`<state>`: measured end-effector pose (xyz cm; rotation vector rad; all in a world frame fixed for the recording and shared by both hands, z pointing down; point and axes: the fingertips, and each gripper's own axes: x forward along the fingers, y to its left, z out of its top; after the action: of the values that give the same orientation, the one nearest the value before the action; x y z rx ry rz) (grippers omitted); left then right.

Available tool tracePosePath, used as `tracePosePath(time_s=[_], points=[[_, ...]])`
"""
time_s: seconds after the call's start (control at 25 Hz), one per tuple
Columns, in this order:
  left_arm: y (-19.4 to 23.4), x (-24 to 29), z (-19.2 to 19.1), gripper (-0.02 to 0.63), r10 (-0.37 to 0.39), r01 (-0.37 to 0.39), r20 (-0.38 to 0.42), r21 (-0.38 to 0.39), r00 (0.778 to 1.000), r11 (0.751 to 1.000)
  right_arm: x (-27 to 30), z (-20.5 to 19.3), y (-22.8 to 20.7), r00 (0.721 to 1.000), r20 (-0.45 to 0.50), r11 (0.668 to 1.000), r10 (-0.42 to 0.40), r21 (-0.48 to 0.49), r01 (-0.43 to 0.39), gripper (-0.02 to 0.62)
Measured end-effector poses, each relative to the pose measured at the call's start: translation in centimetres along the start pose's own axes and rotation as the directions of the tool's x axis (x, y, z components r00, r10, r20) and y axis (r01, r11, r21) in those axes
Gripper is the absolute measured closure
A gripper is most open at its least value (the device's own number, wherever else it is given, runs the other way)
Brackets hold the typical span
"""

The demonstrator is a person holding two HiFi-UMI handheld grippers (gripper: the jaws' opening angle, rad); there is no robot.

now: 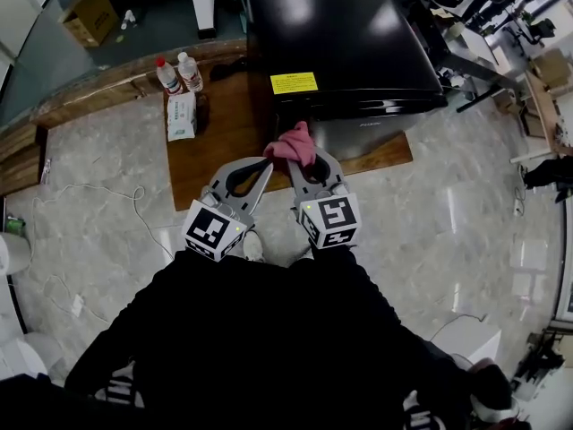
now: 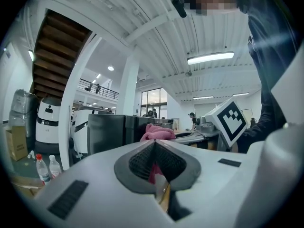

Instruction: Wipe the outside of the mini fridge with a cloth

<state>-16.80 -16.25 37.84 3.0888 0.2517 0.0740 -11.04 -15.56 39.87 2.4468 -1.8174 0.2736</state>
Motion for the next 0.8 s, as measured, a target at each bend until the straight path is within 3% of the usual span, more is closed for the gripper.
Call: tracePosePath(time_s=[0.44, 0.8], points=[[0.8, 3.5, -1.3, 0.601, 0.129, -0.129, -0.033, -0.004, 0.991, 0.992, 1.4, -0.5, -2.8, 1.0, -0.004, 1.0, 0.003, 0.006, -0.003, 0.518], [-2.2, 7.4, -1.3, 0.601, 0.143, -0.143, -0.041, 0.009, 0.989, 0.99, -0.5, -1.4, -7.0, 1.0, -0.014, 0.999, 0.017, 0.035, -0.017, 0.518]])
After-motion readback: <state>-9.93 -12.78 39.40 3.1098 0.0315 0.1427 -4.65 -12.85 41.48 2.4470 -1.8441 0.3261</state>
